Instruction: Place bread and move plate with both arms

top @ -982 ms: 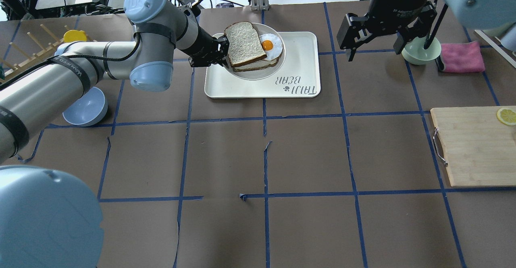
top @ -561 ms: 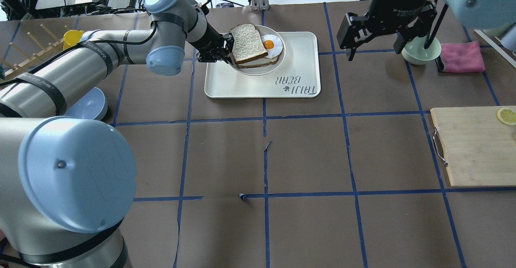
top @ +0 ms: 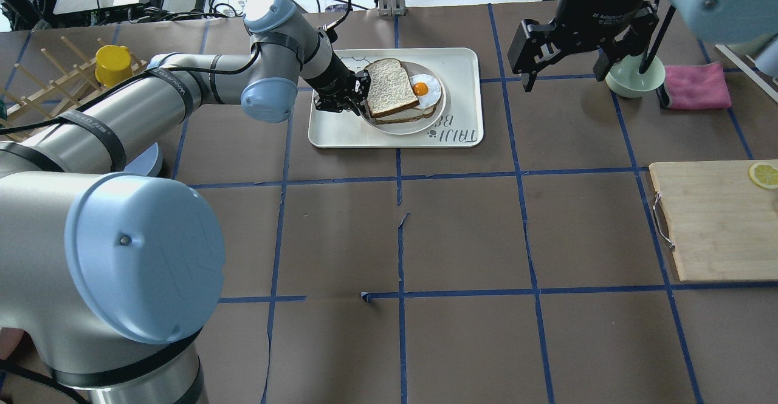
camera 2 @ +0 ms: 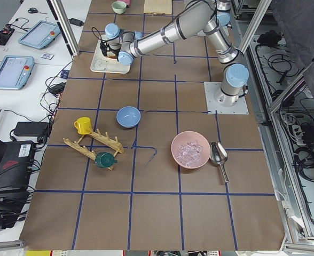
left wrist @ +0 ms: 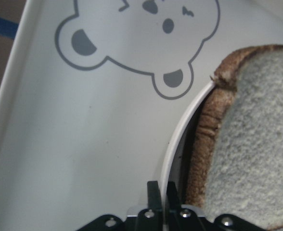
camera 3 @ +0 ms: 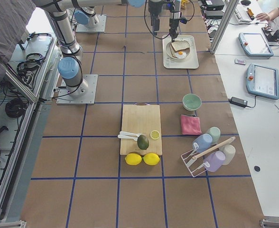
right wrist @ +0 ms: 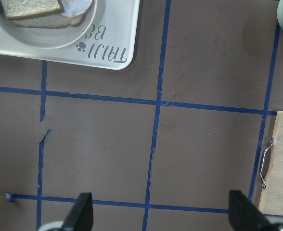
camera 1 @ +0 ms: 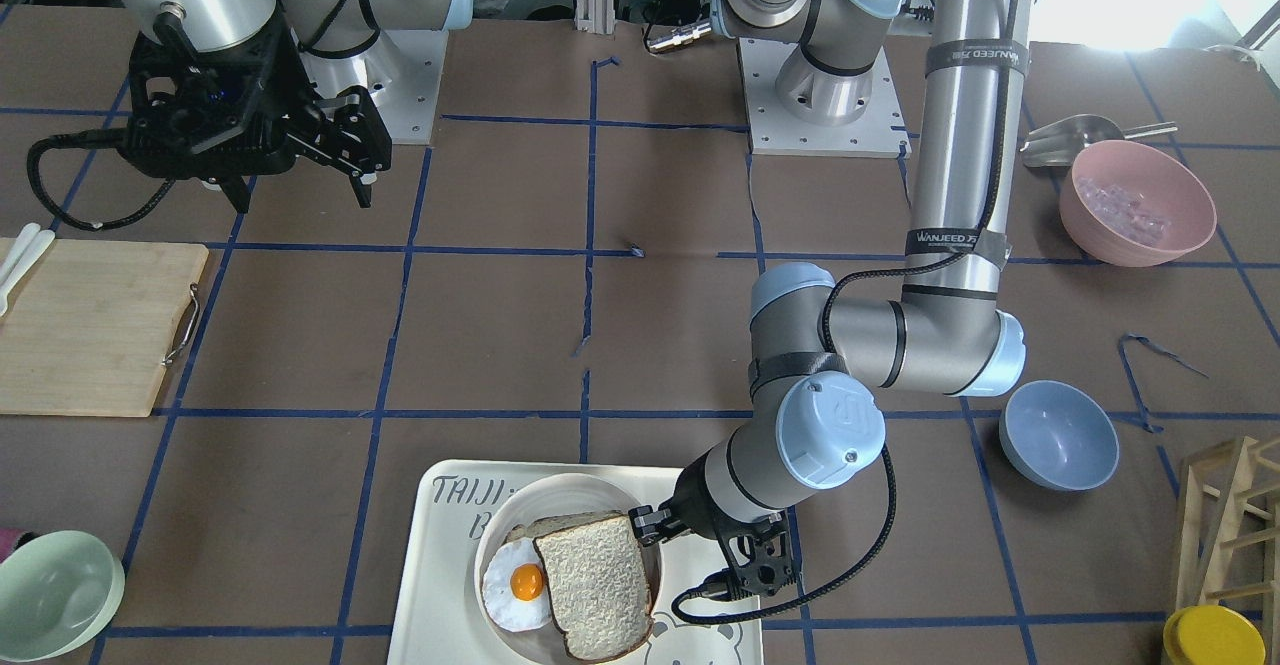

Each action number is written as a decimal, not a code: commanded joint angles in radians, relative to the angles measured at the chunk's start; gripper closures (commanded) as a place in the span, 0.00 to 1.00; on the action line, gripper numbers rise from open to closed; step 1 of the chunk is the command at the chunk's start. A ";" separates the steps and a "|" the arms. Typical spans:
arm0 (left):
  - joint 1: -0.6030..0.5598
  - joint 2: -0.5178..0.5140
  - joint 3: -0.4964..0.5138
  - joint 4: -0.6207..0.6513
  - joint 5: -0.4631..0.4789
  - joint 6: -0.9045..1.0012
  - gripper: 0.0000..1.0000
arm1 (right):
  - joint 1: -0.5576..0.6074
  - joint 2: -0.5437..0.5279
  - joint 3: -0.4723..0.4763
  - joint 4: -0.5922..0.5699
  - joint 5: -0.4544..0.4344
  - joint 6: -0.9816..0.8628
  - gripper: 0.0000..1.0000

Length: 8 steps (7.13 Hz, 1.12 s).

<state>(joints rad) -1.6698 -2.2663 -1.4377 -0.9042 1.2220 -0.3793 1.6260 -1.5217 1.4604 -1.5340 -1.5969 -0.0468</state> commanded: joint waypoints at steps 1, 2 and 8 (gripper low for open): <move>0.010 0.071 0.008 -0.080 0.023 0.013 0.00 | 0.000 0.000 0.000 0.000 0.000 -0.001 0.00; 0.010 0.147 0.010 -0.164 0.037 0.013 0.00 | 0.000 0.000 0.000 0.000 0.000 -0.001 0.00; 0.007 0.686 -0.198 -0.591 0.253 0.135 0.00 | 0.000 0.000 0.000 -0.002 0.000 -0.001 0.00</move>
<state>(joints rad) -1.6660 -1.6676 -1.5650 -1.4731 1.4052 -0.3126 1.6260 -1.5217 1.4603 -1.5355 -1.5969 -0.0471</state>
